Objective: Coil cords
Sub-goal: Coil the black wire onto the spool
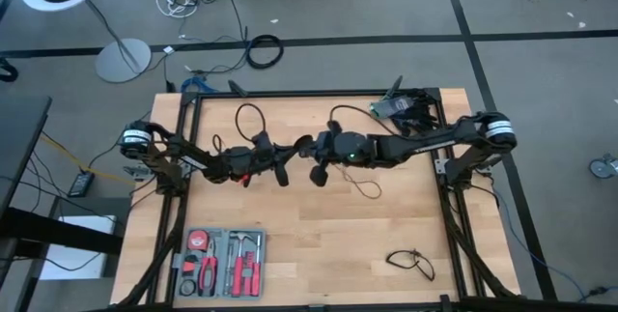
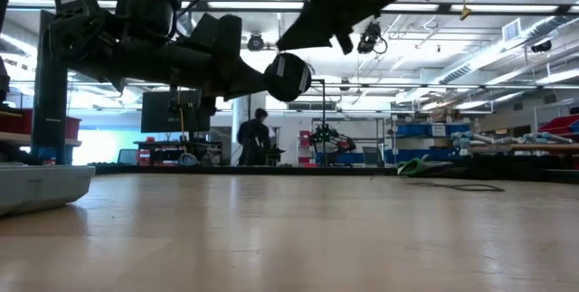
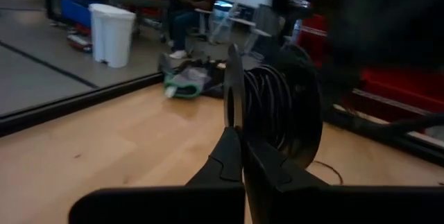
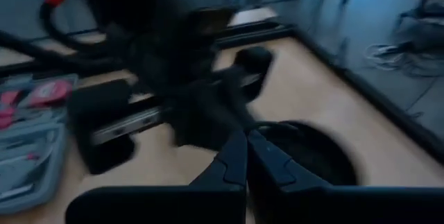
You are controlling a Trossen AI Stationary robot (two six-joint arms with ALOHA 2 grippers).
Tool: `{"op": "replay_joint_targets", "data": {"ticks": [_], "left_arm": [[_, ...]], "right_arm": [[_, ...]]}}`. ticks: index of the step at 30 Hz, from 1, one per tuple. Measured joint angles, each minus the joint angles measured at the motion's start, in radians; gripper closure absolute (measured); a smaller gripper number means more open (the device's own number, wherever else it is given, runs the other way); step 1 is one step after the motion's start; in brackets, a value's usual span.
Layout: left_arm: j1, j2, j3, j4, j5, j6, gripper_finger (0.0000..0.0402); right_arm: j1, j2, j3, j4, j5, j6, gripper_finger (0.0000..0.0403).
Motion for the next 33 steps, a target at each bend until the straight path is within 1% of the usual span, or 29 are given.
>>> {"op": "replay_joint_targets", "data": {"ticks": [3,8,15,18,22,28,30,33], "left_arm": [[0.001,0.000,0.000,-0.004,-0.023,-0.001,0.0402],[0.001,0.000,-0.001,0.018,-0.027,-0.002,0.0402],[0.000,0.000,-0.001,0.068,-0.011,-0.002,0.0402],[0.002,-0.002,0.000,0.102,-0.022,-0.004,0.0402],[0.000,-0.001,-0.001,0.100,-0.017,-0.005,0.0402],[0.001,-0.001,-0.001,0.102,-0.015,-0.005,0.0402],[0.001,-0.001,-0.001,0.102,-0.008,-0.004,0.0402],[0.001,-0.001,-0.001,0.108,0.015,-0.005,0.0402]], "right_arm": [[0.004,0.047,0.035,-0.007,-0.037,-0.002,0.0403],[0.005,0.111,0.052,-0.017,-0.044,0.023,0.0403],[0.036,0.129,0.052,-0.115,-0.044,0.036,0.0386],[0.052,0.132,0.050,-0.191,-0.052,0.080,0.0371],[0.066,0.133,0.051,-0.282,-0.043,0.152,0.0350],[0.108,0.127,0.050,-0.462,-0.036,0.251,0.0340],[0.128,0.122,0.050,-0.543,-0.010,0.293,0.0342],[0.171,0.114,0.050,-0.666,0.106,0.363,0.0348]]}}
